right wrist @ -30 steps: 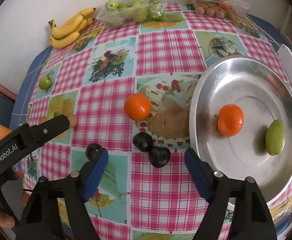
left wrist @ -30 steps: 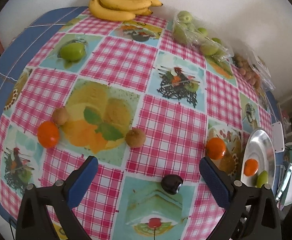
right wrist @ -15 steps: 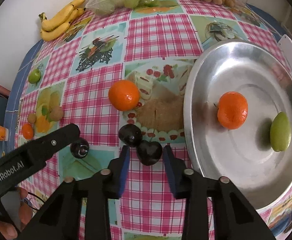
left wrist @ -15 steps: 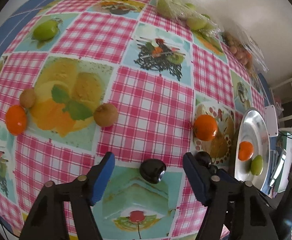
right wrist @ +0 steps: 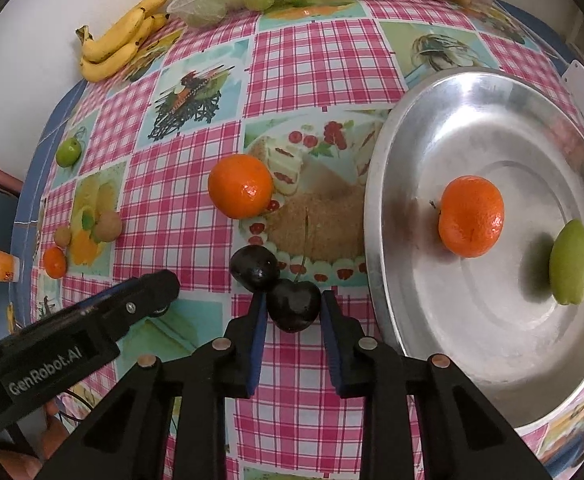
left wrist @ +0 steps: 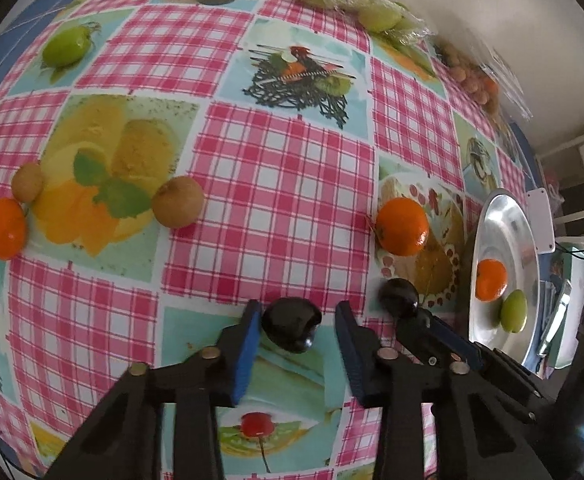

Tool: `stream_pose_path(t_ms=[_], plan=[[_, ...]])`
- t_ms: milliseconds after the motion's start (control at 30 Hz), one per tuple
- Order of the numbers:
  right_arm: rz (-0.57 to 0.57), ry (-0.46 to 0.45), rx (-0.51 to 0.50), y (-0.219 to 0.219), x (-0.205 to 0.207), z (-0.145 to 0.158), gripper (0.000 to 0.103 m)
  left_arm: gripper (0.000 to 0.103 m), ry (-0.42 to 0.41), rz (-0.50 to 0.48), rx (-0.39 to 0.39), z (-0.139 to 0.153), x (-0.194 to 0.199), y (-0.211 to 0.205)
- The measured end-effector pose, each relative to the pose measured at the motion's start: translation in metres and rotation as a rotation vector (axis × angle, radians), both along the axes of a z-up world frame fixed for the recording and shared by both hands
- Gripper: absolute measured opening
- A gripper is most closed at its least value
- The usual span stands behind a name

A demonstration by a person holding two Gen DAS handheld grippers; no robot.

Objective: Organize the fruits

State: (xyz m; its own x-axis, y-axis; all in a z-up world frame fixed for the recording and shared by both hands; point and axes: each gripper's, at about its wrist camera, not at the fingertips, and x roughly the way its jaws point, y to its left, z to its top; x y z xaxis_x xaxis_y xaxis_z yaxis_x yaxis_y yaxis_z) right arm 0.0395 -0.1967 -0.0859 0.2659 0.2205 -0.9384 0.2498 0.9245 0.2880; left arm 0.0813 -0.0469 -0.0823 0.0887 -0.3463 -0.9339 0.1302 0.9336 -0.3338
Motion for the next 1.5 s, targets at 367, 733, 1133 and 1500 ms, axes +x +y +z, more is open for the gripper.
stream_pose_path(t_ms=[367,733,1133,1500], plan=[[-0.010,-0.025,0.021,-0.004,-0.002,0.012,0.027,0.030,-0.051,-0.003,0.000,0.010,-0.001,0.000],[-0.027,-0.159,0.019,-0.004,-0.012,0.058,0.027,0.030,-0.169,0.014,-0.070,0.057,-0.005,0.006],[-0.027,-0.186,0.001,-0.005,-0.006,0.079,0.027,0.030,-0.213,0.054,-0.127,0.080,0.009,0.006],[-0.146,-0.155,0.002,-0.055,-0.002,0.065,0.027,0.030,-0.249,0.035,-0.127,0.089,0.021,-0.012]])
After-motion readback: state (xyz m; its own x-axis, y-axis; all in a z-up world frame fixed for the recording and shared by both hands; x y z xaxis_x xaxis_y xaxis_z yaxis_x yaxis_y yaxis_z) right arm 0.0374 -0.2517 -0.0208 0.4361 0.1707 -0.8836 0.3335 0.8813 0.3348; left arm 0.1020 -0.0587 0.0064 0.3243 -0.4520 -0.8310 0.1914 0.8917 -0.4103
